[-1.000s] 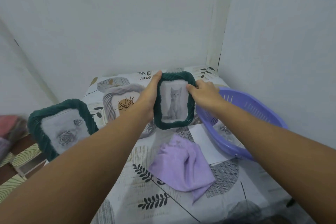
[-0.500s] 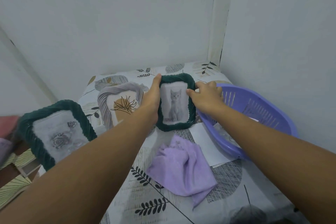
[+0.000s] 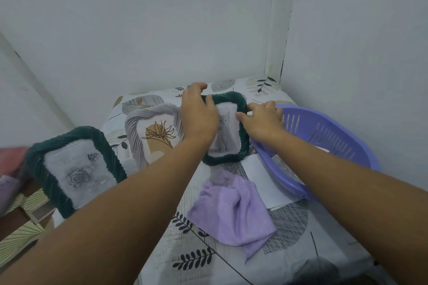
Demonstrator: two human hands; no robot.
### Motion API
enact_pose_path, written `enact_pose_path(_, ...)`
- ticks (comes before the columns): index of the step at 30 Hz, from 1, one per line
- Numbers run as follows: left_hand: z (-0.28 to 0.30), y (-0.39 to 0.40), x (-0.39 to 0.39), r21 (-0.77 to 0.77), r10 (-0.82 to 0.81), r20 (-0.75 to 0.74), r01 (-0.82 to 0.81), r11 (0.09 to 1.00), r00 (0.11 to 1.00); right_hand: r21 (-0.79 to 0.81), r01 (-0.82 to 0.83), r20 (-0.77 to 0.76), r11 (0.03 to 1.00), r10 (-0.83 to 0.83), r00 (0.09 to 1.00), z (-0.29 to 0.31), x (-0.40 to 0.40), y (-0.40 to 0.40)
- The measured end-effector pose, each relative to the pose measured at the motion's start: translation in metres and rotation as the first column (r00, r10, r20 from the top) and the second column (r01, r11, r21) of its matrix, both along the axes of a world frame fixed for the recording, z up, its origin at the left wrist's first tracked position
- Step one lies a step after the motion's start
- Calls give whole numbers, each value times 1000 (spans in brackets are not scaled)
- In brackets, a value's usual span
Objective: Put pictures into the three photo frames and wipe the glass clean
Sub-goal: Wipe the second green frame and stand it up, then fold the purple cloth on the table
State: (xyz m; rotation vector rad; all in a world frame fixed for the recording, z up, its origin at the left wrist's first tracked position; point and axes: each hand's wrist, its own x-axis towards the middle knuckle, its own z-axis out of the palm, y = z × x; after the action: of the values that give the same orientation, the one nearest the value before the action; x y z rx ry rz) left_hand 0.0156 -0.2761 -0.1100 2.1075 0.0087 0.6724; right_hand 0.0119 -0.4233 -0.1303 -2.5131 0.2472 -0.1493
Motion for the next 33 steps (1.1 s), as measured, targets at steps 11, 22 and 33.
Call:
enact_pose_path(11,7,37,-35,243,-75,16,69,968,997,-88,-12,209,996,30,978,5,-43,13)
enact_pose_path(22,-54,87,-119,347,-166,-421,327,879,892,-274,-504,-199,819,464,863,-28,-116,38)
enact_pose_path(33,-83,97,-154,346,-95,-564,339,875,820,-70,-433,52,898,437,898,-61,-136,41)
